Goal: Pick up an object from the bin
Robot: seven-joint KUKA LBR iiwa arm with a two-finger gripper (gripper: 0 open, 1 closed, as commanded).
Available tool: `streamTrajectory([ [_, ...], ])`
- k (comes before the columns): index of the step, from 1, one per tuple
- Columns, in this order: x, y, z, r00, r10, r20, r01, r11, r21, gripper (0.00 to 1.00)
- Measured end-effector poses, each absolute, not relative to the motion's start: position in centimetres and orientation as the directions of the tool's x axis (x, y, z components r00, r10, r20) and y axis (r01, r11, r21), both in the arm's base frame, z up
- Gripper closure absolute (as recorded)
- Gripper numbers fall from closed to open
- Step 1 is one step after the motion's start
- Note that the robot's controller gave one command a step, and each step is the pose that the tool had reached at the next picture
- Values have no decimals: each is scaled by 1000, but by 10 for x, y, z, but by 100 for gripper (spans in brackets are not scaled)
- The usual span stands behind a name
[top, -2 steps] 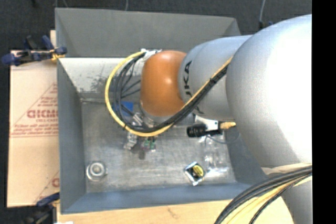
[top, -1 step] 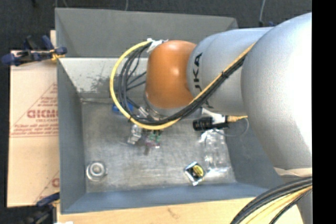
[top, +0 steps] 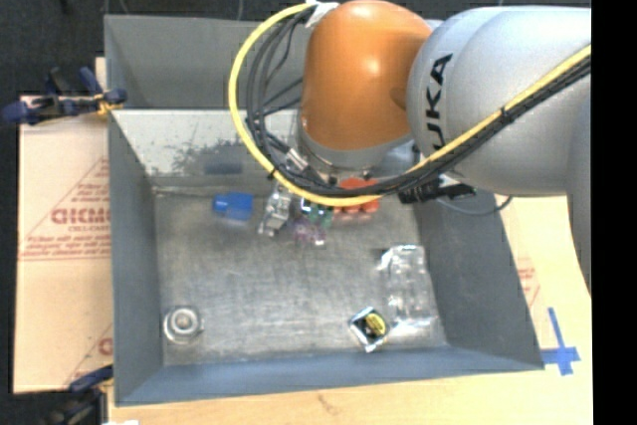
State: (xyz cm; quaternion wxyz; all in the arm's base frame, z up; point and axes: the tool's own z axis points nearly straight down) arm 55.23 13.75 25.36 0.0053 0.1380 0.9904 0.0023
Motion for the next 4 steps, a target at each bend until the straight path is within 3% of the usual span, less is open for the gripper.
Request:
streamTrajectory([
  [1, 551, 137, 249, -962, 274, -3, 274, 962, 2, 0],
  [2, 582, 197, 91, -983, -186, 1, -186, 983, 0, 0],
  [3, 592, 142, 74, -969, -248, -10, -248, 969, 3, 0],
  [4, 593, 144, 77, -969, -247, -13, -247, 969, 3, 100],
])
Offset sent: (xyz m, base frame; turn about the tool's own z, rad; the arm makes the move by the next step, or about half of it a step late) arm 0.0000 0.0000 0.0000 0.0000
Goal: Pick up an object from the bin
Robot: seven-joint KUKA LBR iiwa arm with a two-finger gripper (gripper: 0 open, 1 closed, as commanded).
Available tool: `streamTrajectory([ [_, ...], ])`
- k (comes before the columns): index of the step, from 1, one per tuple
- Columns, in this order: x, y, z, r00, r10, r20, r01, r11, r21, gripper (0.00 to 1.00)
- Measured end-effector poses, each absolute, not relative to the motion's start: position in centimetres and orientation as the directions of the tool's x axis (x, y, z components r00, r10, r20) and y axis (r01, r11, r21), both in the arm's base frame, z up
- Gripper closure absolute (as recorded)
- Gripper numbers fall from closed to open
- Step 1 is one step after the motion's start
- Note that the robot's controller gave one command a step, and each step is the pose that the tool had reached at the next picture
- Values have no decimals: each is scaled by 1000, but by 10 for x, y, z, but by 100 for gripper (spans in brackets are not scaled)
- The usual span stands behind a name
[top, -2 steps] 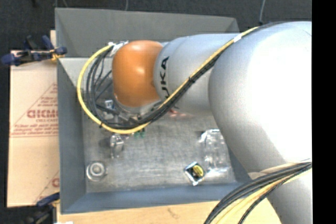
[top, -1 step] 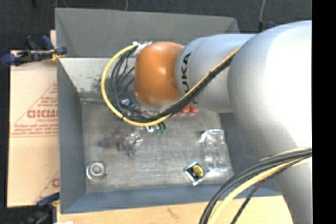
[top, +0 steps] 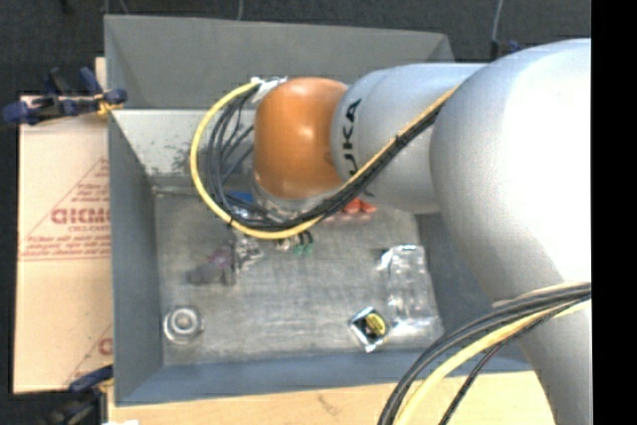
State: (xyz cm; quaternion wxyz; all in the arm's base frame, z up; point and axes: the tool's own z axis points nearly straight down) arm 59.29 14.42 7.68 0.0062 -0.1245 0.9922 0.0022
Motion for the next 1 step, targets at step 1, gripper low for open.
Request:
streamTrajectory([
  [1, 603, 186, 248, -974, -225, -13, -226, 974, 1, 100],
])
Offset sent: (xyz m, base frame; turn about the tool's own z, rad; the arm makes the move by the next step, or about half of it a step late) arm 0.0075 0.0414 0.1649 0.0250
